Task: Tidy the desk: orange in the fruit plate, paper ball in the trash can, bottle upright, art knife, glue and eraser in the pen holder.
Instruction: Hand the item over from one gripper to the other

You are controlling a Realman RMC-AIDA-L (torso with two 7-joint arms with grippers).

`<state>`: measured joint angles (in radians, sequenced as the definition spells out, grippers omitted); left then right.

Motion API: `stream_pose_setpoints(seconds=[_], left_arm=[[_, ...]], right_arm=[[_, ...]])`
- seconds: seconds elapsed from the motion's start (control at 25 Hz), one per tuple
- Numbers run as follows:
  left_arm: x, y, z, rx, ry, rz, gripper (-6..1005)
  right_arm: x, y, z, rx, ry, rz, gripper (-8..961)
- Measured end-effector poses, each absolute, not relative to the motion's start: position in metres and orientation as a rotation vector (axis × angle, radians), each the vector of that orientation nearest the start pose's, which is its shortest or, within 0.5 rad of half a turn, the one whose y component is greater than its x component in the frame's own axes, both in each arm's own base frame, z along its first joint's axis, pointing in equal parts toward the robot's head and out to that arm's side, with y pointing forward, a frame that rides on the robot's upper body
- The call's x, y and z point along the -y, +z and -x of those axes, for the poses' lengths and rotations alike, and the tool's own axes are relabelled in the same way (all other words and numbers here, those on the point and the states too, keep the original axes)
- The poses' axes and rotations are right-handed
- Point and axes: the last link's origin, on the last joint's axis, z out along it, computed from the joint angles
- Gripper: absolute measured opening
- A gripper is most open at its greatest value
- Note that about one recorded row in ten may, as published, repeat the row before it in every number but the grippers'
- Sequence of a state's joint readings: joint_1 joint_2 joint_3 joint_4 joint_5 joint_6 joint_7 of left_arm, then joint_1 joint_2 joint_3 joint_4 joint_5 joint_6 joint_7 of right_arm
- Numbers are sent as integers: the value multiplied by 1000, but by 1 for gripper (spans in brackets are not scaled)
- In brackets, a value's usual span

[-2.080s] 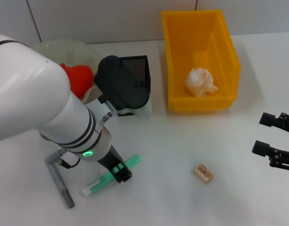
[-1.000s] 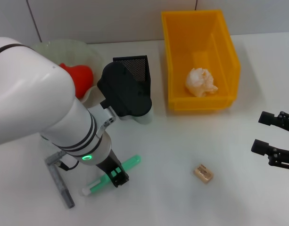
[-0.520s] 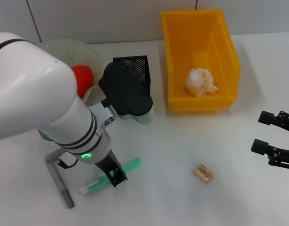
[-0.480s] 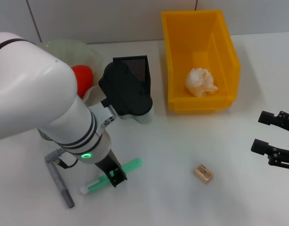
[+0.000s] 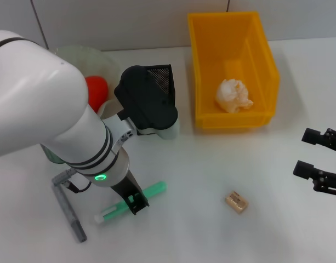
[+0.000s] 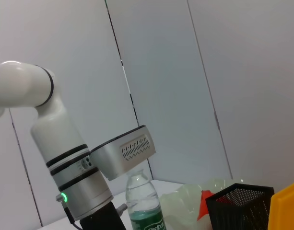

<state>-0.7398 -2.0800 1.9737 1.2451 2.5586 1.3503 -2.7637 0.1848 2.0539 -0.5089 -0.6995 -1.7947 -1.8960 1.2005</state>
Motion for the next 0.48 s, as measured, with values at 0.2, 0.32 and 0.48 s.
stream_pose_setpoints(seconds=[0.2,0.32,0.48], left_arm=[[-320,-101,128,489,758,2750,187],[-320,-97,122,486,731,2760,187],[-321,-90,107,479,634,2813,187]], right_arm=[[-219,65,-326,-585,1035,2399,839],[-217,70,-329,-563,1041,2354,839],[-211,74,-331,-488,1033,2326,839]])
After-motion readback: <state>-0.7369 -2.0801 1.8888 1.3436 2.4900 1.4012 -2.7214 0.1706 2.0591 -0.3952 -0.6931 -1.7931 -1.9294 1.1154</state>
